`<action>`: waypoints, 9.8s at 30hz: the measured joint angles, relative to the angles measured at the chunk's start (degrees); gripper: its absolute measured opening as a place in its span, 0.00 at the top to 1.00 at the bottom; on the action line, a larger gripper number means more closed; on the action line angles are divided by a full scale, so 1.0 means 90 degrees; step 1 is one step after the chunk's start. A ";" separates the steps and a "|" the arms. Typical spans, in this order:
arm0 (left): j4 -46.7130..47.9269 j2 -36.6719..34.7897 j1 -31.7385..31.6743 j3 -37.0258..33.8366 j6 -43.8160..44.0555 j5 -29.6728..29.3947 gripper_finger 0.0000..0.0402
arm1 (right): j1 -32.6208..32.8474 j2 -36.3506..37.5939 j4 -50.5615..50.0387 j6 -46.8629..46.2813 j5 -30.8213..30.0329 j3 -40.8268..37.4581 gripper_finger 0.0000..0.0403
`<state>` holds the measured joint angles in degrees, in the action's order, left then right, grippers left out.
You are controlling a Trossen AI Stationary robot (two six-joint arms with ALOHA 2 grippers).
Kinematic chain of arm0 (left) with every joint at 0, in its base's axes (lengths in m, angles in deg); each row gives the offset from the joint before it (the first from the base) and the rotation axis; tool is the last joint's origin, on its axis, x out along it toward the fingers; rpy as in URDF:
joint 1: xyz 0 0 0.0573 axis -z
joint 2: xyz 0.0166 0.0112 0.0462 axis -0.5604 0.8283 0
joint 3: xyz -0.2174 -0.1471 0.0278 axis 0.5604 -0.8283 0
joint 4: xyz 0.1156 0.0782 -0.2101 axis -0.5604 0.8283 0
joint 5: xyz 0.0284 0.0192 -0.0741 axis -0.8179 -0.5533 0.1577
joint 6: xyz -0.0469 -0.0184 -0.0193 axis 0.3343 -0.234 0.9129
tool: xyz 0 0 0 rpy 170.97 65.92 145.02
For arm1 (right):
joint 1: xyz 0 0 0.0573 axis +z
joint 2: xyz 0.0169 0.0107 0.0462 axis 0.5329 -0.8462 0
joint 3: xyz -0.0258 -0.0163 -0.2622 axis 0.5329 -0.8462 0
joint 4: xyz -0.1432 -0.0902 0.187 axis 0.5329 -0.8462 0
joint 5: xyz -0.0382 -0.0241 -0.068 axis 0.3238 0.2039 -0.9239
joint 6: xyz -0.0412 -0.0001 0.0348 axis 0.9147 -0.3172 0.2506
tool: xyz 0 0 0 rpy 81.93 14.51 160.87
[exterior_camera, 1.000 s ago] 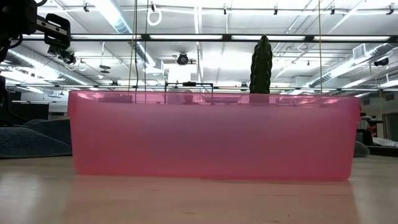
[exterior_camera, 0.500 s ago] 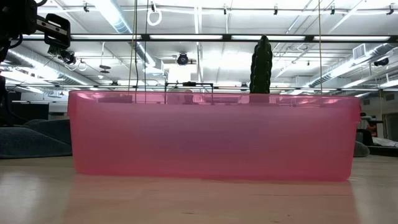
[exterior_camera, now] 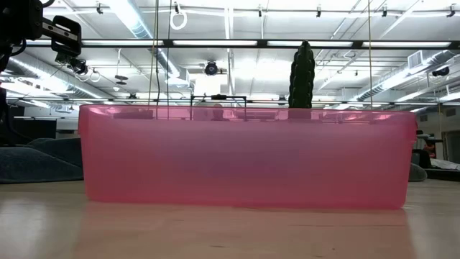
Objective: Pick & Place hat
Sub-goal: Put the right blue cap into the red bin, then put the right black cap into the blue bin
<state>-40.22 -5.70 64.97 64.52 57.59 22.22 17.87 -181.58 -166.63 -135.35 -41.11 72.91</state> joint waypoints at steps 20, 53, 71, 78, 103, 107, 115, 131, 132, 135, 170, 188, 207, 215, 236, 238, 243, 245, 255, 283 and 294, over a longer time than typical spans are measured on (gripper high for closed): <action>-0.0001 0.0000 0.0001 0.0001 -0.0001 0.0000 0.95 | 0.0261 -0.0956 0.0932 0.0574 -0.0920 -0.1510 0.46; 0.0001 0.0001 -0.0002 0.0001 0.0000 0.0000 0.95 | 0.0194 -0.0190 0.2417 0.1445 -0.0480 -0.3956 0.99; 0.0002 0.0002 -0.0001 0.0001 -0.0001 0.0000 0.95 | -0.1303 0.0413 0.1544 0.6251 -0.3170 -0.2904 1.00; 0.0001 0.0000 0.0001 0.0000 -0.0001 0.0000 0.95 | -0.2000 0.0418 0.3013 0.9427 -0.3334 -0.2633 1.00; 0.0004 0.0000 -0.0002 0.0000 0.0000 0.0000 0.95 | -0.3155 -0.0724 0.4225 1.1414 -0.1165 -0.2778 1.00; 0.0003 0.0000 0.0000 0.0002 -0.0002 0.0000 0.95 | -0.3213 -0.0914 0.4226 1.1300 -0.1163 -0.2781 1.00; 0.0004 0.0000 0.0000 0.0001 -0.0002 0.0000 0.95 | -0.3232 -0.0929 0.4534 1.0886 -0.1163 -0.2783 0.89; 0.0003 0.0000 -0.0002 0.0000 -0.0001 0.0000 0.95 | -0.3222 -0.0856 0.4590 1.0475 -0.1842 -0.2783 0.61; 0.0004 0.0000 -0.0002 0.0002 0.0000 0.0000 0.95 | -0.3222 -0.0810 0.4595 1.0422 -0.1934 -0.2783 0.60; 0.0004 0.0000 -0.0002 0.0000 -0.0001 0.0000 0.95 | -0.3222 -0.0698 0.4569 1.0127 -0.2172 -0.2783 0.58; 0.0004 0.0000 -0.0001 0.0000 -0.0001 0.0000 0.95 | -0.4470 0.0387 -0.0752 0.0890 -0.4507 -0.2800 0.57; 0.0003 0.0000 -0.0002 0.0001 0.0000 0.0000 0.95 | -0.6730 0.0508 -0.0731 0.1599 -0.4688 -0.2807 0.48; 0.0004 0.0001 -0.0001 0.0001 -0.0001 0.0000 0.95 | -0.8025 0.1997 0.2403 0.0626 -0.2797 -0.6010 0.30; 0.0002 0.0000 0.0000 0.0002 0.0000 0.0000 0.95 | -0.8189 0.1965 0.3567 0.0479 -0.2591 -0.6710 0.36; 0.0004 0.0000 -0.0002 0.0000 -0.0002 0.0000 0.95 | -0.8210 0.1965 0.4352 0.0697 -0.2280 -0.7135 0.47; 0.0003 0.0001 -0.0001 0.0000 -0.0001 0.0000 0.95 | -0.8210 0.1965 0.4366 0.0696 -0.2200 -0.7135 0.48; 0.0004 0.0002 -0.0001 0.0000 -0.0002 0.0000 0.95 | -0.8215 0.1965 0.4278 0.0802 -0.2155 -0.7135 0.59; 0.0004 0.0000 -0.0002 0.0000 0.0000 0.0000 0.95 | -0.8253 0.1965 0.4161 0.0983 -0.2101 -0.7118 0.70; 0.0004 0.0002 -0.0002 0.0002 0.0000 0.0000 0.95 | -0.8233 0.2170 0.3470 0.1144 -0.2119 -0.6673 0.98; 0.0004 0.0002 -0.0002 0.0000 -0.0001 0.0000 0.95 | -0.6996 0.3121 0.6436 0.1793 -0.1870 -0.5897 1.00; 0.0004 0.0002 -0.0002 0.0002 -0.0001 0.0000 0.95 | -0.7119 0.2772 0.7250 0.1859 -0.1366 -0.5897 1.00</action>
<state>-40.18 -5.68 64.95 64.54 57.58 22.22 -46.20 -156.63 -101.38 -118.62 -53.40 19.84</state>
